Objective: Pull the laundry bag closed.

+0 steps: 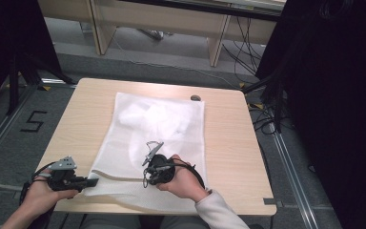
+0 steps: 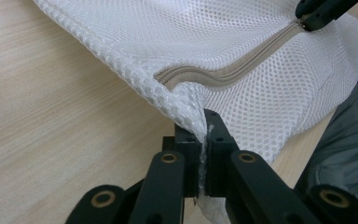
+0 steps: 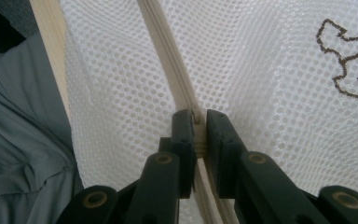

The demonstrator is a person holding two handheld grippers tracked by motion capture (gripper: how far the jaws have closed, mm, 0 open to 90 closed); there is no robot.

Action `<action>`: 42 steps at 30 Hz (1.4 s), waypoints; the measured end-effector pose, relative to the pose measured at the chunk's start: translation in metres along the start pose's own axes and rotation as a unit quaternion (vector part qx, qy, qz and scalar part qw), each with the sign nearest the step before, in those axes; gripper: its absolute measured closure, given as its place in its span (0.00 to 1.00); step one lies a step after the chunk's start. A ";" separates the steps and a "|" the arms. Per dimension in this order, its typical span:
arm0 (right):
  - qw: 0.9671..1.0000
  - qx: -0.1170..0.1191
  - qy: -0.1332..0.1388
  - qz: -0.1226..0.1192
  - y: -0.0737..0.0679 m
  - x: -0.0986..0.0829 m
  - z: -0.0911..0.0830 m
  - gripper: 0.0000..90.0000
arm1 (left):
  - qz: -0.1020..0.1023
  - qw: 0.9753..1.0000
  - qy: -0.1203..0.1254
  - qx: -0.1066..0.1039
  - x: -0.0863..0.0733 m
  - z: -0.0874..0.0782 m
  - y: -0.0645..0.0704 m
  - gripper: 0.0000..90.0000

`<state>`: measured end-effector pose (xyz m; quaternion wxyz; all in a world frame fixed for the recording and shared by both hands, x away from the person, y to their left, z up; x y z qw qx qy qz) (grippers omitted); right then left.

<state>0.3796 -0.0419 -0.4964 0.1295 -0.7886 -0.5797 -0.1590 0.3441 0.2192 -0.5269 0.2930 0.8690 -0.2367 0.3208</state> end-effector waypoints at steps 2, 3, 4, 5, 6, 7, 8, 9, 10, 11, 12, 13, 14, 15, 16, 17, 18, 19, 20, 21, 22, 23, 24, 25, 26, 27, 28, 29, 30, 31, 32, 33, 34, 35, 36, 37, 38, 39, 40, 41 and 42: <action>1.000 -0.002 -0.001 0.003 0.000 -0.001 -0.001 0.92 | 0.000 1.000 -0.001 -0.003 0.000 0.000 0.000 0.95; 1.000 -0.003 -0.002 0.005 0.000 -0.001 -0.001 0.92 | 0.000 1.000 -0.001 -0.006 0.000 0.000 0.000 0.95; 1.000 0.001 0.002 0.002 0.000 -0.001 -0.002 0.92 | 0.000 1.000 -0.001 -0.005 0.000 0.000 0.000 0.95; 1.000 0.000 0.002 0.003 0.000 -0.001 -0.003 0.92 | -0.002 1.000 0.002 -0.003 0.000 0.000 0.000 0.95; 1.000 0.000 0.002 0.003 0.000 -0.001 -0.003 0.92 | -0.002 1.000 0.002 -0.003 0.000 0.000 0.000 0.95; 1.000 0.001 0.004 -0.003 0.000 -0.001 -0.003 0.92 | -0.003 1.000 0.011 -0.004 0.000 0.002 0.001 0.95; 1.000 0.000 0.002 -0.001 0.000 -0.001 -0.004 0.92 | 0.000 1.000 0.000 -0.003 0.000 0.000 0.000 0.95; 1.000 -0.001 0.000 0.004 0.000 -0.001 -0.004 0.92 | -0.001 1.000 -0.002 -0.004 0.000 0.000 0.000 0.95; 1.000 0.000 0.000 0.007 0.000 -0.002 -0.005 0.92 | 0.002 1.000 -0.002 0.000 0.000 0.000 0.000 0.95; 1.000 0.000 0.002 0.003 0.001 -0.003 -0.004 0.92 | 0.000 1.000 -0.001 -0.005 0.000 0.000 0.000 0.95; 1.000 0.000 0.002 0.003 0.001 -0.003 -0.004 0.92 | 0.001 1.000 -0.001 -0.006 0.000 0.001 0.001 0.95; 1.000 -0.001 0.001 0.004 0.001 -0.003 -0.005 0.92 | 0.000 1.000 -0.001 -0.006 0.000 0.001 0.001 0.95; 1.000 0.000 0.001 0.005 0.000 -0.003 -0.005 0.92 | 0.000 1.000 -0.001 -0.006 0.000 0.001 0.001 0.95; 1.000 0.002 0.003 0.002 0.000 -0.003 -0.006 0.92 | 0.001 1.000 -0.001 -0.004 0.000 0.001 0.000 0.95; 1.000 -0.002 0.001 0.001 0.001 -0.003 -0.006 0.92 | 0.002 1.000 -0.002 0.000 0.000 0.000 0.000 0.95; 1.000 -0.003 0.000 0.000 0.001 -0.004 -0.007 0.92 | 0.003 1.000 -0.002 -0.001 0.000 0.000 -0.001 0.95; 1.000 -0.002 0.000 0.003 0.001 -0.005 -0.008 0.92 | 0.003 1.000 0.005 0.003 0.000 0.000 -0.001 0.96; 1.000 -0.002 -0.001 0.003 0.002 -0.006 -0.008 0.92 | 0.002 1.000 0.010 0.002 0.000 0.000 -0.001 0.96; 1.000 -0.005 -0.002 0.009 0.003 -0.008 -0.009 0.92 | 0.002 1.000 0.000 0.005 0.000 0.000 -0.001 0.96; 1.000 -0.004 -0.002 0.009 0.004 -0.010 -0.009 0.92 | 0.003 1.000 -0.003 0.001 0.000 0.000 -0.001 0.96; 1.000 -0.003 -0.001 0.005 0.004 -0.011 -0.009 0.92 | 0.003 1.000 -0.002 0.001 0.000 0.000 -0.001 0.96; 1.000 -0.002 -0.003 0.012 0.004 -0.013 -0.010 0.92 | 0.001 1.000 0.005 0.002 0.000 0.001 -0.001 0.95; 1.000 -0.002 -0.003 0.012 0.004 -0.013 -0.010 0.92 | 0.003 1.000 -0.002 0.005 0.000 0.000 -0.001 0.95; 1.000 -0.004 -0.004 0.012 0.004 -0.013 -0.010 0.92 | 0.003 1.000 -0.002 0.000 0.000 0.000 -0.001 0.95; 1.000 -0.002 0.000 0.011 0.004 -0.013 -0.010 0.92 | 0.002 1.000 -0.001 0.000 0.000 0.000 -0.001 0.95; 1.000 -0.001 0.000 0.010 0.004 -0.013 -0.011 0.92 | 0.000 1.000 0.000 0.000 0.000 0.000 -0.001 0.96; 1.000 -0.003 -0.003 0.017 0.004 -0.014 -0.012 0.92 | 0.002 1.000 -0.001 0.000 0.000 0.000 -0.001 0.95; 1.000 -0.003 -0.003 0.017 0.004 -0.014 -0.012 0.92 | 0.003 1.000 -0.002 0.001 0.000 0.000 -0.001 0.95; 1.000 -0.002 -0.004 0.007 0.005 -0.015 -0.011 0.92 | 0.002 1.000 0.005 0.000 0.000 0.000 -0.001 0.96; 1.000 -0.002 -0.004 0.010 0.005 -0.017 -0.012 0.92 | 0.003 1.000 0.000 0.000 0.000 0.000 -0.001 0.96; 1.000 -0.002 -0.003 0.012 0.005 -0.017 -0.012 0.92 | 0.003 1.000 -0.004 -0.001 0.000 0.000 -0.001 0.96; 1.000 -0.004 -0.004 0.014 0.006 -0.019 -0.012 0.92 | 0.003 1.000 -0.004 0.000 0.000 0.000 -0.001 0.95; 1.000 -0.003 -0.005 0.017 0.006 -0.021 -0.013 0.92 | 0.003 1.000 -0.002 0.002 0.000 0.000 -0.001 0.95; 1.000 -0.002 -0.004 0.019 0.007 -0.023 -0.014 0.92 | 0.003 1.000 -0.004 0.000 0.000 0.000 -0.001 0.95; 1.000 -0.004 -0.004 0.016 0.007 -0.023 -0.014 0.92 | 0.002 1.000 0.001 0.004 0.000 0.000 -0.001 0.95; 1.000 -0.004 -0.004 0.016 0.007 -0.023 -0.014 0.92 | 0.001 1.000 0.008 0.003 0.000 0.001 -0.001 0.95; 1.000 -0.004 -0.004 0.018 0.007 -0.025 -0.015 0.92 | 0.002 1.000 0.004 0.003 0.000 0.001 -0.001 0.95; 1.000 -0.004 -0.004 0.018 0.007 -0.025 -0.015 0.92 | 0.002 1.000 0.005 0.003 0.000 0.001 -0.001 0.95; 1.000 -0.005 -0.006 0.020 0.007 -0.026 -0.016 0.92 | 0.002 1.000 0.006 0.003 0.000 0.001 -0.001 0.95; 1.000 -0.006 -0.006 0.022 0.007 -0.027 -0.016 0.92 | 0.004 1.000 -0.003 0.000 0.000 0.000 -0.002 0.96; 1.000 -0.006 -0.006 0.022 0.007 -0.027 -0.016 0.92 | 0.004 1.000 -0.003 0.000 0.000 0.000 -0.002 0.95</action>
Point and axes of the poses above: each handheld gripper's, and its own axes: z roughly forward along the jaws, x roughly out of its top, y roughly to its right, the point moved 5 cm from there along z, roughly forward along the jaws, and after that the axes turned 6 degrees about -z, right-handed, at the moved point
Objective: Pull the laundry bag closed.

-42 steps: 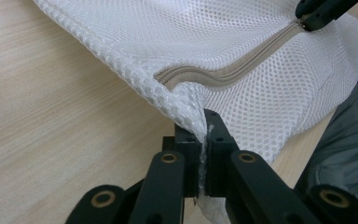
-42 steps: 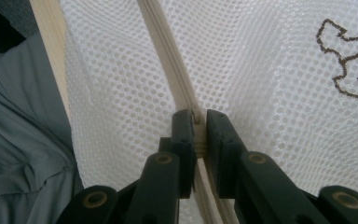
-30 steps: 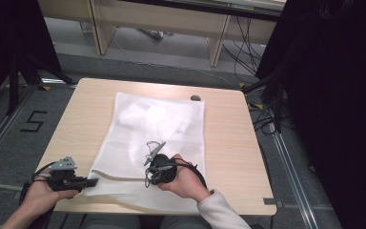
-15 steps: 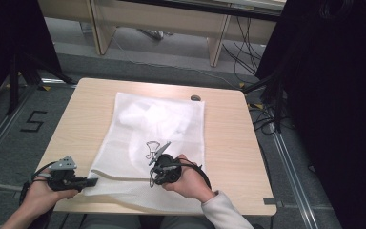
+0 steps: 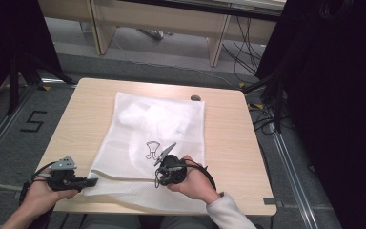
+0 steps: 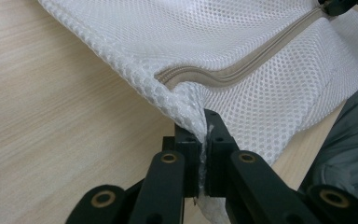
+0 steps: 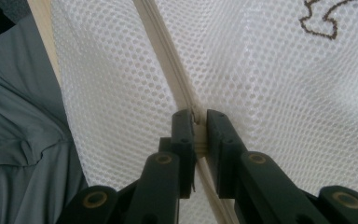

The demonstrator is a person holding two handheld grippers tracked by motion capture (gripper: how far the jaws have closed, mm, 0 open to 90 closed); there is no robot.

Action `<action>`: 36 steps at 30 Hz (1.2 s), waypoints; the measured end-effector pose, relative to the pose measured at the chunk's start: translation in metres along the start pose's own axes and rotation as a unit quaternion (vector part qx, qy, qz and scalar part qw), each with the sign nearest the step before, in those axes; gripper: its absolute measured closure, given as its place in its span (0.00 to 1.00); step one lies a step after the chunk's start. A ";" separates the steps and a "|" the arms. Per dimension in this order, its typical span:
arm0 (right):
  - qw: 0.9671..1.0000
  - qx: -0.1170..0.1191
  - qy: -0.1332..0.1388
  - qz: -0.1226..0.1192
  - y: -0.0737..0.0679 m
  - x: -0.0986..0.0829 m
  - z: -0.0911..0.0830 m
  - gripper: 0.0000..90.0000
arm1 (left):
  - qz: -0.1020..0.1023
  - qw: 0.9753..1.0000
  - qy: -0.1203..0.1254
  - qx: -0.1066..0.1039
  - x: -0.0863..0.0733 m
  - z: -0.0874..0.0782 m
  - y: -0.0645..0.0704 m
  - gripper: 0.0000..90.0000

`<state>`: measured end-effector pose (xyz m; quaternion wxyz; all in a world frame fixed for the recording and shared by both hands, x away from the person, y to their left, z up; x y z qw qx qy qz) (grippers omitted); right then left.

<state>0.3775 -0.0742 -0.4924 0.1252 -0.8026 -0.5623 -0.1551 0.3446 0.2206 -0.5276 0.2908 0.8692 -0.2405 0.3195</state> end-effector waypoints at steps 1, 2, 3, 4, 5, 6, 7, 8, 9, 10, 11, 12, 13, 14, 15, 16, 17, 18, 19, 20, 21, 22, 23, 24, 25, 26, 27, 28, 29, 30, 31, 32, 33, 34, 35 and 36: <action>1.000 0.001 -0.001 0.003 0.000 -0.001 0.000 0.92 | 0.000 1.000 -0.001 0.000 0.000 0.000 0.000 0.95; 1.000 0.000 -0.002 0.002 0.002 -0.003 -0.001 0.92 | -0.001 1.000 -0.001 -0.001 0.000 0.000 0.000 0.95; 1.000 0.000 -0.002 0.002 0.002 -0.003 -0.001 0.92 | -0.001 1.000 -0.001 -0.001 0.000 0.000 0.000 0.95; 1.000 0.000 -0.001 0.003 0.002 -0.004 -0.001 0.92 | -0.001 1.000 -0.001 -0.001 0.000 0.000 0.000 0.95; 1.000 0.002 0.000 0.004 0.002 -0.005 -0.001 0.92 | 0.000 1.000 0.000 0.002 0.000 0.000 0.000 0.95; 1.000 0.001 -0.001 0.003 0.002 -0.006 -0.001 0.92 | -0.001 1.000 0.000 0.000 0.000 0.000 0.000 0.95; 1.000 0.001 -0.001 0.003 0.002 -0.006 -0.001 0.92 | -0.001 1.000 0.000 0.000 0.000 0.000 0.000 0.96; 1.000 -0.001 -0.003 0.009 0.002 -0.006 -0.002 0.92 | 0.000 1.000 0.003 0.003 0.000 0.000 0.000 0.96; 1.000 -0.001 -0.001 0.007 0.002 -0.007 -0.003 0.92 | -0.003 1.000 0.010 0.003 0.000 0.001 0.000 0.95; 1.000 -0.001 -0.001 0.007 0.002 -0.007 -0.003 0.92 | -0.003 1.000 0.010 0.002 0.000 0.001 0.000 0.95; 1.000 0.002 0.000 0.002 0.003 -0.007 -0.003 0.92 | 0.000 1.000 -0.002 0.001 0.000 0.000 0.000 0.96; 1.000 0.001 -0.002 0.003 0.003 -0.007 -0.004 0.92 | -0.001 1.000 -0.001 0.000 0.000 0.000 0.000 0.95; 1.000 0.000 -0.003 0.007 0.003 -0.008 -0.004 0.92 | -0.003 1.000 0.004 0.002 0.000 0.001 0.000 0.95; 1.000 0.001 -0.002 0.012 0.003 -0.009 -0.005 0.92 | -0.001 1.000 0.001 0.000 0.000 0.000 0.000 0.95; 1.000 0.001 -0.002 0.012 0.003 -0.009 -0.005 0.92 | -0.001 1.000 0.001 0.000 0.000 0.000 0.000 0.96; 1.000 -0.001 -0.002 0.009 0.003 -0.009 -0.005 0.92 | -0.002 1.000 0.003 0.002 0.000 0.001 0.000 0.96; 1.000 0.001 0.000 0.008 0.004 -0.010 -0.005 0.92 | -0.004 1.000 0.011 0.002 0.000 0.001 0.000 0.95; 1.000 0.001 0.000 0.008 0.004 -0.010 -0.005 0.92 | -0.004 1.000 0.010 0.002 0.000 0.001 0.000 0.95; 1.000 0.001 0.000 0.007 0.004 -0.011 -0.005 0.92 | -0.002 1.000 0.009 0.003 0.000 0.001 0.000 0.95; 1.000 -0.002 -0.003 0.009 0.003 -0.011 -0.005 0.92 | -0.003 1.000 0.010 0.003 0.000 0.002 0.000 0.95; 1.000 -0.002 -0.003 0.012 0.003 -0.011 -0.005 0.92 | -0.004 1.000 0.010 0.003 0.000 0.001 0.000 0.95; 1.000 0.002 0.000 0.013 0.003 -0.011 -0.005 0.92 | -0.011 1.000 0.008 0.003 0.000 0.001 0.000 0.95; 1.000 0.000 -0.002 0.011 0.003 -0.012 -0.005 0.92 | -0.003 1.000 0.009 0.003 0.000 0.001 0.000 0.95; 1.000 0.000 -0.002 0.008 0.003 -0.012 -0.005 0.92 | -0.003 1.000 0.010 0.003 0.000 0.001 0.000 0.95; 1.000 -0.001 -0.002 0.010 0.003 -0.012 -0.005 0.92 | -0.004 1.000 0.010 0.003 0.000 0.001 0.000 0.95; 1.000 0.000 -0.002 0.010 0.003 -0.012 -0.005 0.92 | -0.012 1.000 0.009 0.003 0.000 0.001 0.000 0.95; 1.000 0.002 -0.001 0.012 0.003 -0.012 -0.005 0.92 | -0.010 1.000 0.008 0.003 0.000 0.001 0.000 0.95; 1.000 -0.002 -0.002 0.009 0.003 -0.012 -0.006 0.92 | -0.003 1.000 0.011 0.003 0.000 0.001 0.000 0.95; 1.000 0.001 -0.001 0.007 0.003 -0.012 -0.005 0.92 | -0.003 1.000 0.010 0.003 0.000 0.001 0.000 0.95; 1.000 0.001 -0.001 0.007 0.003 -0.012 -0.005 0.92 | -0.003 1.000 0.010 0.003 0.000 0.001 0.000 0.95; 1.000 0.001 -0.002 0.009 0.003 -0.013 -0.005 0.92 | -0.010 1.000 0.006 0.004 0.000 0.001 0.000 0.95; 1.000 0.001 -0.002 0.008 0.004 -0.013 -0.006 0.92 | -0.010 1.000 0.006 0.004 0.000 0.001 0.000 0.95; 1.000 0.001 -0.002 0.008 0.004 -0.013 -0.006 0.92 | -0.011 1.000 0.008 0.003 0.000 0.001 0.000 0.95; 1.000 0.001 -0.002 0.008 0.004 -0.015 -0.006 0.92 | -0.005 1.000 0.009 0.004 0.000 0.001 0.000 0.95; 1.000 0.001 -0.002 0.008 0.004 -0.015 -0.006 0.92 | -0.003 1.000 0.010 0.004 0.000 0.002 0.000 0.95; 1.000 -0.002 -0.002 0.011 0.004 -0.016 -0.007 0.92 | -0.011 1.000 0.007 0.004 0.000 0.001 0.000 0.95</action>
Point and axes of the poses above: each handheld gripper's, and its own axes: z roughly forward along the jaws, x roughly out of its top, y roughly to its right, the point moved 5 cm from there along z, roughly forward along the jaws, and after that the axes turned 6 degrees about -z, right-handed, at the moved point
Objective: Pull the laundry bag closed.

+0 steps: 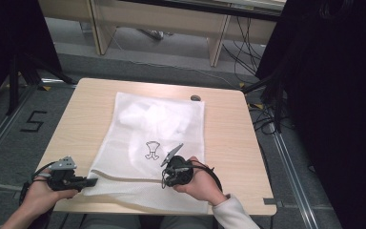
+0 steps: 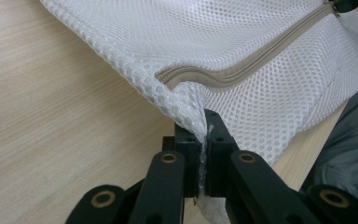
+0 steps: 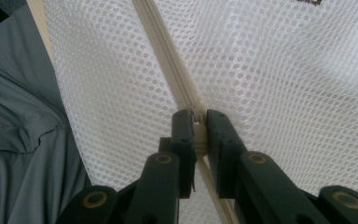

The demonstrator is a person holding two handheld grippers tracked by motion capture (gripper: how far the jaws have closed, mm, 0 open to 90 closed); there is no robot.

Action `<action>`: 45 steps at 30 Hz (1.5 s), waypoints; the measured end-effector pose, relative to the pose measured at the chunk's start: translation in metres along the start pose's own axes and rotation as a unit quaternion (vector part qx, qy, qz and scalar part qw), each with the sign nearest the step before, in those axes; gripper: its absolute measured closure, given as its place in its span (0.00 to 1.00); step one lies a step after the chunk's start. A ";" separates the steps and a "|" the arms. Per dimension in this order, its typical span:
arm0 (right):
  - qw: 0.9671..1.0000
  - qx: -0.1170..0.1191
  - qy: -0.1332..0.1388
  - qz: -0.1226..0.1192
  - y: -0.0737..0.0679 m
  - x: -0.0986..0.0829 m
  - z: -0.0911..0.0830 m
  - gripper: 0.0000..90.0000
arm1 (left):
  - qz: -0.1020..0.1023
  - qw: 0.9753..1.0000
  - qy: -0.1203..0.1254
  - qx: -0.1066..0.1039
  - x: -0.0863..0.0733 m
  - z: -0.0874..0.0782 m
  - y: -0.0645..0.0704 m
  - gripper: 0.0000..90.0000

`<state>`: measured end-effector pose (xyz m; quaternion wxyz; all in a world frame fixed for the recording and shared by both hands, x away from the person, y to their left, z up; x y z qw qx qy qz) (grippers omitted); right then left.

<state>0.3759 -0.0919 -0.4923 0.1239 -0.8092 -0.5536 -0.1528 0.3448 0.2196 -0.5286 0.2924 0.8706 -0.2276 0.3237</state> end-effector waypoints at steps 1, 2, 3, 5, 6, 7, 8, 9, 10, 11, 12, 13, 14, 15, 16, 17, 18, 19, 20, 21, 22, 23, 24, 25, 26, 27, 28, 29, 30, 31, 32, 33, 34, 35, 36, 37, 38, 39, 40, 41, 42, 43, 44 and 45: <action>1.000 0.001 0.001 -0.001 0.000 0.000 0.000 0.92 | 0.007 1.000 0.002 0.000 0.000 0.000 0.000 0.95; 1.000 -0.003 -0.003 0.001 0.000 -0.001 0.000 0.92 | 0.007 1.000 0.002 0.000 0.000 0.000 0.000 0.95; 1.000 0.001 -0.001 -0.002 0.000 -0.001 0.000 0.92 | 0.008 1.000 0.003 0.000 0.000 0.000 0.000 0.95; 1.000 0.003 -0.001 -0.001 0.000 -0.001 0.000 0.92 | 0.006 1.000 0.003 -0.001 0.000 0.000 0.000 0.95; 1.000 0.003 -0.001 -0.001 0.000 -0.001 0.000 0.92 | 0.007 1.000 0.002 0.000 0.000 0.000 -0.001 0.95; 1.000 0.002 -0.001 -0.005 0.001 -0.003 0.000 0.92 | 0.006 1.000 0.003 0.000 0.000 0.000 -0.001 0.95; 1.000 0.002 -0.001 -0.005 0.001 -0.003 0.000 0.92 | 0.005 1.000 0.002 0.000 0.000 0.000 -0.001 0.95; 1.000 0.001 -0.001 -0.003 0.001 -0.003 -0.001 0.92 | 0.006 1.000 -0.003 -0.003 0.000 0.000 -0.001 0.95; 1.000 0.000 -0.002 0.003 0.000 -0.004 -0.001 0.92 | 0.008 1.000 -0.006 0.001 0.000 -0.001 -0.001 0.95; 1.000 0.000 -0.003 0.001 0.001 -0.004 -0.001 0.92 | 0.007 1.000 -0.008 0.000 0.000 -0.001 -0.001 0.95; 1.000 0.000 -0.004 0.000 0.001 -0.005 -0.001 0.92 | 0.006 1.000 -0.008 -0.003 0.000 -0.001 -0.001 0.95; 1.000 0.001 -0.003 0.002 0.001 -0.006 -0.001 0.92 | 0.006 1.000 -0.003 -0.002 0.000 0.000 -0.001 0.95; 1.000 0.001 -0.002 0.001 0.001 -0.007 -0.001 0.92 | 0.007 1.000 -0.008 0.001 0.000 -0.001 -0.001 0.95; 1.000 0.002 -0.003 0.003 0.001 -0.007 -0.001 0.92 | 0.004 1.000 0.002 0.001 0.000 0.000 -0.001 0.95; 1.000 0.002 -0.002 0.005 0.001 -0.008 -0.002 0.92 | 0.004 1.000 -0.002 -0.002 0.000 0.000 -0.001 0.95; 1.000 0.002 -0.002 0.005 0.001 -0.008 -0.002 0.92 | 0.007 1.000 -0.009 -0.003 0.000 -0.001 -0.001 0.95; 1.000 0.000 -0.003 0.007 0.001 -0.009 -0.002 0.92 | 0.004 1.000 0.000 -0.002 0.000 0.000 0.000 0.95; 1.000 0.001 -0.004 0.006 0.002 -0.010 -0.002 0.92 | 0.004 1.000 0.002 0.002 0.000 0.000 -0.001 0.95; 1.000 0.001 -0.004 0.006 0.002 -0.010 -0.002 0.92 | 0.003 1.000 -0.002 -0.003 0.000 0.000 -0.001 0.95; 1.000 0.002 -0.004 0.006 0.002 -0.011 -0.002 0.92 | 0.003 1.000 -0.008 -0.002 0.000 -0.001 -0.001 0.95; 1.000 0.002 -0.005 0.007 0.002 -0.012 -0.002 0.92 | 0.005 1.000 -0.008 -0.002 0.000 -0.001 -0.001 0.95; 1.000 0.002 -0.006 0.007 0.002 -0.012 -0.002 0.91 | 0.004 1.000 -0.007 -0.002 0.000 -0.001 -0.001 0.95; 1.000 0.001 -0.007 0.007 0.002 -0.013 -0.002 0.92 | 0.004 1.000 -0.007 -0.002 0.000 -0.001 -0.001 0.95; 1.000 0.002 -0.005 0.007 0.002 -0.013 -0.002 0.92 | 0.005 1.000 -0.008 -0.002 0.000 -0.001 -0.001 0.95; 1.000 0.001 -0.007 0.007 0.002 -0.013 -0.002 0.92 | 0.006 1.000 -0.009 -0.001 0.000 -0.001 -0.001 0.95; 1.000 0.002 -0.005 0.006 0.002 -0.014 -0.002 0.92 | 0.006 1.000 -0.009 -0.001 0.000 -0.001 -0.001 0.95; 1.000 0.002 -0.005 0.006 0.002 -0.014 -0.002 0.92 | 0.006 1.000 -0.009 0.000 0.000 -0.001 -0.001 0.95; 1.000 0.001 -0.007 0.006 0.002 -0.014 -0.002 0.92 | 0.007 1.000 -0.010 -0.001 0.000 -0.001 -0.001 0.95; 1.000 0.001 -0.007 0.006 0.002 -0.014 -0.002 0.92 | 0.006 1.000 -0.010 0.000 0.000 -0.001 -0.002 0.95; 1.000 0.001 -0.006 0.006 0.002 -0.014 -0.002 0.92 | 0.005 1.000 -0.008 -0.001 0.000 -0.001 -0.001 0.95; 1.000 0.000 -0.006 0.007 0.002 -0.015 -0.003 0.92 | 0.006 1.000 -0.009 -0.001 0.000 -0.001 -0.001 0.95; 1.000 0.000 -0.006 0.007 0.002 -0.015 -0.003 0.92 | 0.007 1.000 -0.010 -0.001 0.000 -0.001 -0.002 0.95; 1.000 -0.002 -0.008 0.010 0.002 -0.015 -0.003 0.92 | 0.007 1.000 -0.010 0.000 0.000 -0.001 -0.002 0.95; 1.000 -0.003 -0.010 0.011 0.002 -0.016 -0.003 0.92 | 0.005 1.000 -0.007 0.002 0.000 -0.001 -0.001 0.95; 1.000 0.001 -0.008 0.007 0.003 -0.017 -0.003 0.92 | 0.006 1.000 -0.006 0.000 0.000 -0.001 -0.002 0.95; 1.000 -0.001 -0.009 0.006 0.003 -0.017 -0.003 0.92 | 0.007 1.000 -0.011 0.000 0.000 -0.001 -0.002 0.95; 1.000 -0.002 -0.009 0.010 0.003 -0.018 -0.004 0.92 | 0.004 1.000 -0.008 -0.001 0.000 -0.001 -0.001 0.95; 1.000 -0.002 -0.009 0.010 0.003 -0.018 -0.004 0.92 | 0.004 1.000 -0.008 -0.001 0.000 -0.001 -0.001 0.95; 1.000 -0.001 -0.008 0.009 0.003 -0.019 -0.004 0.92 | 0.007 1.000 -0.010 -0.001 0.000 -0.001 -0.002 0.95; 1.000 -0.003 -0.011 0.008 0.003 -0.020 -0.005 0.92 | 0.005 1.000 -0.009 -0.001 0.000 -0.001 -0.001 0.95; 1.000 0.000 -0.010 0.009 0.003 -0.020 -0.005 0.92 | 0.004 1.000 -0.006 0.002 0.000 -0.001 -0.001 0.95; 1.000 -0.001 -0.009 0.012 0.003 -0.021 -0.005 0.92 | 0.004 1.000 0.000 0.000 0.000 0.000 -0.001 0.95; 1.000 -0.003 -0.009 0.011 0.004 -0.021 -0.005 0.92 | 0.003 1.000 0.001 0.001 0.000 0.000 -0.001 0.95; 1.000 -0.001 -0.008 0.012 0.004 -0.021 -0.005 0.92 | 0.003 1.000 0.001 0.001 0.000 0.000 -0.001 0.95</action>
Point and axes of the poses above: each handheld gripper's, and its own axes: z roughly forward along the jaws, x roughly out of its top, y roughly to its right, the point moved 5 cm from there along z, roughly forward along the jaws, and after that the axes turned 6 degrees about -z, right-handed, at the moved point
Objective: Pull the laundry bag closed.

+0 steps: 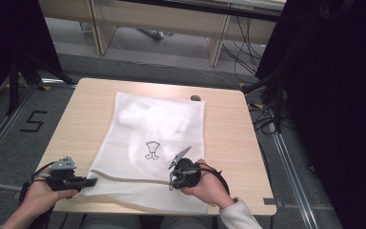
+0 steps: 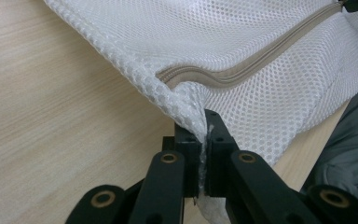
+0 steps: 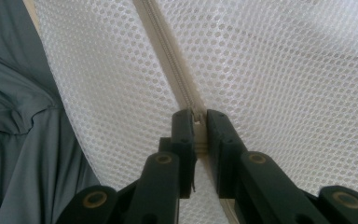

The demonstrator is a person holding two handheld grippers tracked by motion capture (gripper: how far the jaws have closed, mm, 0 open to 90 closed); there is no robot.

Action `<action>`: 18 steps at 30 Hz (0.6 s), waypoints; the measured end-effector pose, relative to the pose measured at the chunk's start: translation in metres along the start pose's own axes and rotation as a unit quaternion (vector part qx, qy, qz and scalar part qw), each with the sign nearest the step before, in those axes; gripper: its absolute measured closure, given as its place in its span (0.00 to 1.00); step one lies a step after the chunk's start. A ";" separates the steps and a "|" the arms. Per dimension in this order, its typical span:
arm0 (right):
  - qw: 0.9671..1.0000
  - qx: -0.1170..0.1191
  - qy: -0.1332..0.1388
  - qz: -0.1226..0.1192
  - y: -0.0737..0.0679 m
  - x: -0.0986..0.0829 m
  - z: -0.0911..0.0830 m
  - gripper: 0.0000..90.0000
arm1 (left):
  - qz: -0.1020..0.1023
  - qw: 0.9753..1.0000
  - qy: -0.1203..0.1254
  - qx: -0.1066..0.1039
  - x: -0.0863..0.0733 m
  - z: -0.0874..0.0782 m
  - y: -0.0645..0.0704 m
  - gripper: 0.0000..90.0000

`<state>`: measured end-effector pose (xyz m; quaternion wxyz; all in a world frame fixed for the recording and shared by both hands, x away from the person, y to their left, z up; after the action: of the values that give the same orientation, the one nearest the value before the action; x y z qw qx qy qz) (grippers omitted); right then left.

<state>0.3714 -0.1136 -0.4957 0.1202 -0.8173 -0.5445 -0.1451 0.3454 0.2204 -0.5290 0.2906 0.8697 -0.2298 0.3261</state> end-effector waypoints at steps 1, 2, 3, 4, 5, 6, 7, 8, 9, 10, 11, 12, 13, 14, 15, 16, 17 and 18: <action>1.000 0.001 0.000 -0.001 0.000 0.000 0.000 0.92 | 0.001 1.000 -0.006 -0.001 0.000 -0.001 0.000 0.95; 1.000 -0.002 0.000 -0.003 0.000 -0.001 -0.001 0.92 | 0.001 1.000 -0.009 0.001 0.000 -0.001 0.000 0.95; 1.000 -0.001 0.002 0.001 0.000 -0.001 -0.001 0.91 | -0.001 1.000 0.001 0.000 0.000 0.000 0.000 0.95; 1.000 -0.001 0.001 0.003 0.000 -0.001 -0.001 0.92 | 0.001 1.000 -0.003 -0.001 0.000 0.000 0.000 0.95; 1.000 -0.003 -0.001 0.001 0.000 -0.002 -0.001 0.92 | 0.000 1.000 -0.001 0.001 0.000 0.000 0.000 0.95; 1.000 -0.001 0.000 0.001 0.000 -0.002 -0.001 0.92 | 0.001 1.000 -0.005 0.003 0.000 -0.001 0.000 0.95; 1.000 -0.001 0.001 0.001 0.000 -0.002 -0.001 0.92 | 0.001 1.000 -0.004 0.001 0.000 -0.001 0.000 0.95; 1.000 -0.002 0.000 0.000 0.000 -0.003 -0.001 0.92 | 0.000 1.000 0.000 0.001 0.000 0.000 0.000 0.95; 1.000 -0.003 0.000 0.001 0.000 -0.003 -0.002 0.92 | 0.000 1.000 -0.004 0.002 0.000 -0.001 0.000 0.95; 1.000 -0.004 -0.001 0.000 0.001 -0.004 -0.002 0.92 | 0.002 1.000 -0.007 0.004 0.000 -0.001 -0.001 0.95; 1.000 -0.002 0.000 0.004 0.000 -0.004 -0.002 0.92 | 0.001 1.000 -0.008 0.003 0.000 -0.001 -0.001 0.95; 1.000 -0.002 -0.001 0.004 0.000 -0.005 -0.002 0.92 | 0.001 1.000 -0.006 0.002 0.000 -0.001 0.000 0.95; 1.000 -0.003 -0.001 0.004 0.001 -0.006 -0.002 0.92 | 0.000 1.000 -0.001 0.002 0.000 0.000 0.000 0.95; 1.000 -0.003 -0.002 0.007 0.001 -0.007 -0.003 0.92 | 0.000 1.000 -0.003 0.003 0.000 0.000 0.000 0.95; 1.000 -0.004 0.000 0.003 0.001 -0.007 -0.003 0.92 | 0.001 1.000 -0.010 0.002 0.000 -0.001 -0.001 0.95; 1.000 -0.005 -0.002 0.008 0.001 -0.008 -0.004 0.92 | 0.000 1.000 -0.008 0.004 0.000 -0.001 0.000 0.95; 1.000 -0.001 0.000 0.007 0.001 -0.008 -0.004 0.92 | 0.002 1.000 -0.010 0.001 0.000 -0.001 -0.001 0.95; 1.000 -0.004 -0.001 0.006 0.002 -0.009 -0.004 0.92 | 0.001 1.000 -0.010 0.004 0.000 -0.001 -0.001 0.95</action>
<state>0.3691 -0.1235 -0.4952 0.1173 -0.8214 -0.5387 -0.1460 0.3451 0.2217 -0.5288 0.2845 0.8737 -0.2322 0.3190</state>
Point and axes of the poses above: each handheld gripper's, and its own axes: z roughly forward along the jaws, x roughly out of its top, y roughly to its right, the point moved 5 cm from there along z, roughly forward along the jaws, and after that the axes turned 6 degrees about -z, right-handed, at the moved point
